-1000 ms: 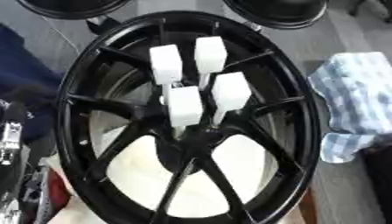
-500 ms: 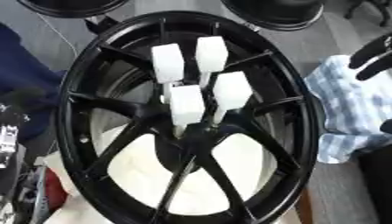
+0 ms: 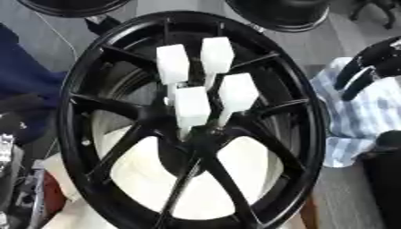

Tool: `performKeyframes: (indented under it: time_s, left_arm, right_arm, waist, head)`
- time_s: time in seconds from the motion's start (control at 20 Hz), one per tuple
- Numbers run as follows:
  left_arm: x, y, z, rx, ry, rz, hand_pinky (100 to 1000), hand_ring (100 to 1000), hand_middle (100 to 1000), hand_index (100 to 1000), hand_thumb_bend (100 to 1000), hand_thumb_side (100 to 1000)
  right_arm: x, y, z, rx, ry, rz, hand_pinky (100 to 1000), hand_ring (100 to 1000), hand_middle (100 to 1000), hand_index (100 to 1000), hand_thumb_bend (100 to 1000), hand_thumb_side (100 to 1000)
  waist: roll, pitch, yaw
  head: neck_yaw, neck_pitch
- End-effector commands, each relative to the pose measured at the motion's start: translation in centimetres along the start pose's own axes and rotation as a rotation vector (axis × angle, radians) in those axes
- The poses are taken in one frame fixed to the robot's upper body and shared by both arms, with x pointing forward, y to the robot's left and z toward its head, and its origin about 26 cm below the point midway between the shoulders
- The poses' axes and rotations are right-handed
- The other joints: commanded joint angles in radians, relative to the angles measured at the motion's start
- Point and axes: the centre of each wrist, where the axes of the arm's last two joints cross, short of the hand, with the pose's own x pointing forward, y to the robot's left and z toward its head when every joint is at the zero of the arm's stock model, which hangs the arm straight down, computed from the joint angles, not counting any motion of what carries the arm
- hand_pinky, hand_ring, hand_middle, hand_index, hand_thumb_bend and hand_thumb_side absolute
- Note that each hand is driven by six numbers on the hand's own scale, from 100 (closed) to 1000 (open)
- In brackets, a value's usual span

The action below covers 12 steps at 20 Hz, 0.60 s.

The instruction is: Pull the pin out of the wheel hub.

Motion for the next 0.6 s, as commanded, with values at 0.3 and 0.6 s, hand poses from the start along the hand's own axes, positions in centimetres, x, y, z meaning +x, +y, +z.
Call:
performKeyframes:
  time_s: [0.3, 0.6]
  left_arm:
    - [0.6, 0.0, -0.4, -0.035, -0.023, -0.014, 816, 922, 711, 807, 100, 758]
    - [0.7, -0.1, -0.6, -0.054, -0.027, -0.009, 816, 922, 711, 806, 100, 758]
  right_arm:
    - [0.8, -2.6, -0.9, -0.102, 0.02, -0.086, 803, 786, 736, 740, 391, 447]
    - [1.1, -3.1, -2.4, -0.139, 0.042, -0.188, 802, 781, 733, 749, 437, 427]
  waist:
    - [-0.007, -0.023, 0.025]
    - [-0.021, -0.025, 0.054]
  head:
    - [-0.025, -0.011]
    - [-0.048, -0.007]
